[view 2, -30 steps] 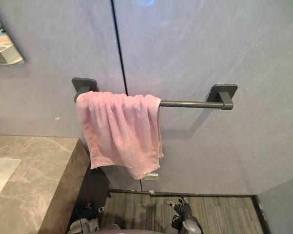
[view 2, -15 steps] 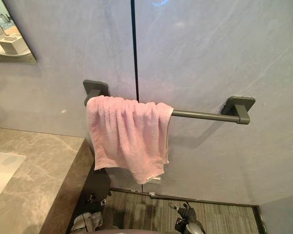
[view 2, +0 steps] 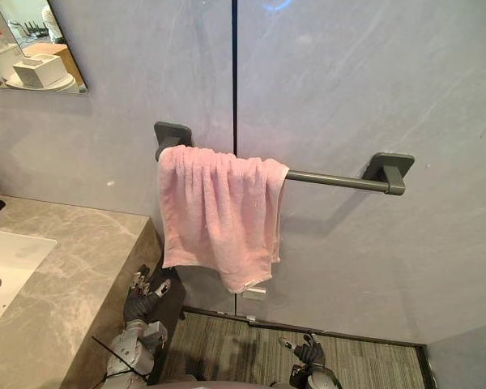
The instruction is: Organize washtable
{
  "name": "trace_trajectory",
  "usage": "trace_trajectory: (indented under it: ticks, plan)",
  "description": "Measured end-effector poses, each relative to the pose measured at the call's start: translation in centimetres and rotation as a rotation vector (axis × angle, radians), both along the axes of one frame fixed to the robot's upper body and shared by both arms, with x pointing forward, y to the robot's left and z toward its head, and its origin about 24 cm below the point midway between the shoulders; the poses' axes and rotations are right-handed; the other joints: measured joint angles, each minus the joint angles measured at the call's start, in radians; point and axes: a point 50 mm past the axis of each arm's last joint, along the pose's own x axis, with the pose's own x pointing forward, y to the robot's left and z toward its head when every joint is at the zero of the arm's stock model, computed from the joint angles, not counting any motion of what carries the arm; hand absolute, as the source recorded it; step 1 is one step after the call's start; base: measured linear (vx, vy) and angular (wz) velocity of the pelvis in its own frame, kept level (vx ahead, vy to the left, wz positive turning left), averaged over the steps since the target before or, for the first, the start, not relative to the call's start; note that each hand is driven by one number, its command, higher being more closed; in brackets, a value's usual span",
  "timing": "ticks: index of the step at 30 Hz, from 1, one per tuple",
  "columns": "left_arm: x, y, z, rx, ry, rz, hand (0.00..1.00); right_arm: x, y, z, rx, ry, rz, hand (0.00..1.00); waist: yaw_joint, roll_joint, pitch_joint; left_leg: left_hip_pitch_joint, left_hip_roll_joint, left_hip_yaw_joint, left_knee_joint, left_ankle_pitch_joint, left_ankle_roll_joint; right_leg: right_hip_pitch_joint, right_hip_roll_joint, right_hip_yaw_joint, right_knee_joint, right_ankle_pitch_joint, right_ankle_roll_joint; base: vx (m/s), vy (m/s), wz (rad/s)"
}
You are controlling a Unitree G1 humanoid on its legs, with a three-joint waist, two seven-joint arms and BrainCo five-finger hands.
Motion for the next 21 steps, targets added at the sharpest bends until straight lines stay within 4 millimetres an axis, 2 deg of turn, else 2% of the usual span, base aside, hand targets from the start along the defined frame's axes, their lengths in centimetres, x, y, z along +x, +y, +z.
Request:
trace_trajectory:
  ticks: [2,9,15,21]
  plan:
    - [0.4,-0.5,0.8,-0.009,-0.044,-0.01,0.0,-0.4,-0.1,-0.1,-0.01,0.013,0.007,0.0,0.016,0.004,-0.012,0.016,-0.001,-0.004,0.001,0.0,0.0,0.01,0.001,-0.008,-0.003,0.001,-0.001,0.12,-0.005,0.06]
    - [1.5,-1.0,3.8,0.001,-0.192,-0.036,0.0,-0.3,0.1,-0.1,-0.019,0.015,0.034,0.0,0.016,0.013,-0.025,0.032,-0.004,-0.01,-0.002,0.0,0.0,0.041,0.001,-0.022,-0.022,-0.002,0.0,0.05,-0.005,0.06]
    - [1.9,-2.1,4.5,0.022,-0.22,-0.087,0.0,-0.6,-0.1,-0.1,-0.029,0.022,0.043,0.0,0.014,0.022,-0.046,0.033,-0.002,-0.009,-0.003,0.0,0.0,0.04,0.002,-0.02,-0.019,-0.002,0.0,-0.08,-0.007,0.0]
    - [2.4,-2.2,4.9,0.035,-0.238,-0.103,0.0,-0.7,0.0,-0.2,-0.032,0.025,0.061,0.0,0.011,0.024,-0.071,0.031,0.007,-0.002,-0.017,0.0,-0.002,0.034,0.014,-0.011,-0.034,0.004,-0.008,-0.05,-0.02,-0.06]
